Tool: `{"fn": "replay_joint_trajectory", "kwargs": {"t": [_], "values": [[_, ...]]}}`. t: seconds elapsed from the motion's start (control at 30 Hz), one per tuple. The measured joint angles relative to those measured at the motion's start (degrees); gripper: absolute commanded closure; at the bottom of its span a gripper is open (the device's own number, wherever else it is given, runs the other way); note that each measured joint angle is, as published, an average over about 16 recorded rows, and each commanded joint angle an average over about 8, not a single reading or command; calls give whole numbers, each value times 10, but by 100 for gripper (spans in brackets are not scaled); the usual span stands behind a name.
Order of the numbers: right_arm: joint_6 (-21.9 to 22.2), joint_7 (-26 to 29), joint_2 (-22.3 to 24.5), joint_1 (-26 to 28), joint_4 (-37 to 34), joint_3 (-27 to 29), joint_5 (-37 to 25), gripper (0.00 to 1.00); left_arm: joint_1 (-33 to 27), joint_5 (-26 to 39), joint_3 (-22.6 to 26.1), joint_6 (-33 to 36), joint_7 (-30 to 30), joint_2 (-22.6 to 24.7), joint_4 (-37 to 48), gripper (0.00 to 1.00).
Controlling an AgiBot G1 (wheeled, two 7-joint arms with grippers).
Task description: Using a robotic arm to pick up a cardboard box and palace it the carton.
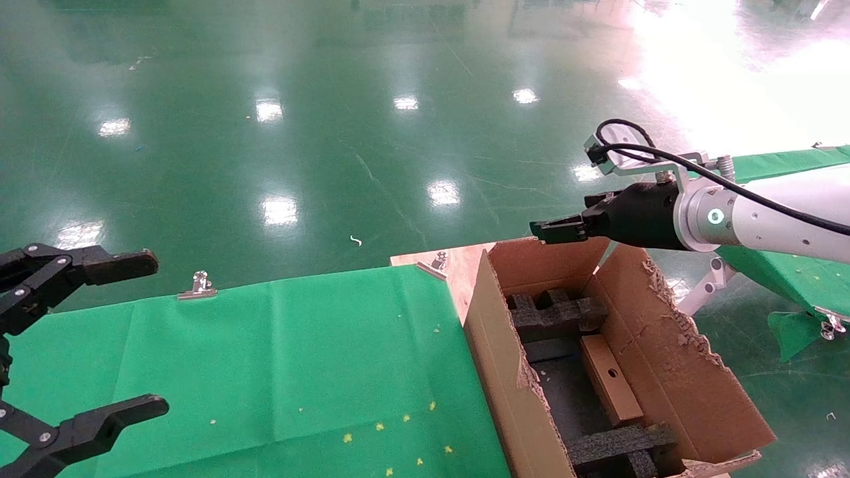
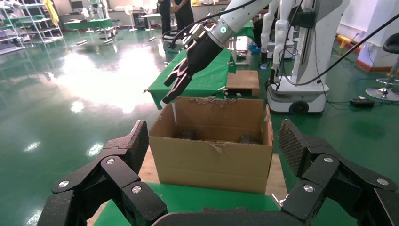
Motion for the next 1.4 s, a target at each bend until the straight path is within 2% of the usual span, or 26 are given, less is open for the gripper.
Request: {"fn": "replay_joint_trajectory", "kwargs": {"t": [0.17, 0.33, 1.4], "values": [[-24, -28, -3, -27, -4, 38, 15, 0, 0, 0, 0, 0, 0, 0, 0, 0], [-62, -78, -7, -70, -7, 106, 43, 0, 0, 0, 0, 0, 0, 0, 0, 0], [-385, -491, -47, -421, -34, 667, 282, 0, 0, 0, 0, 0, 0, 0, 0, 0]]}}
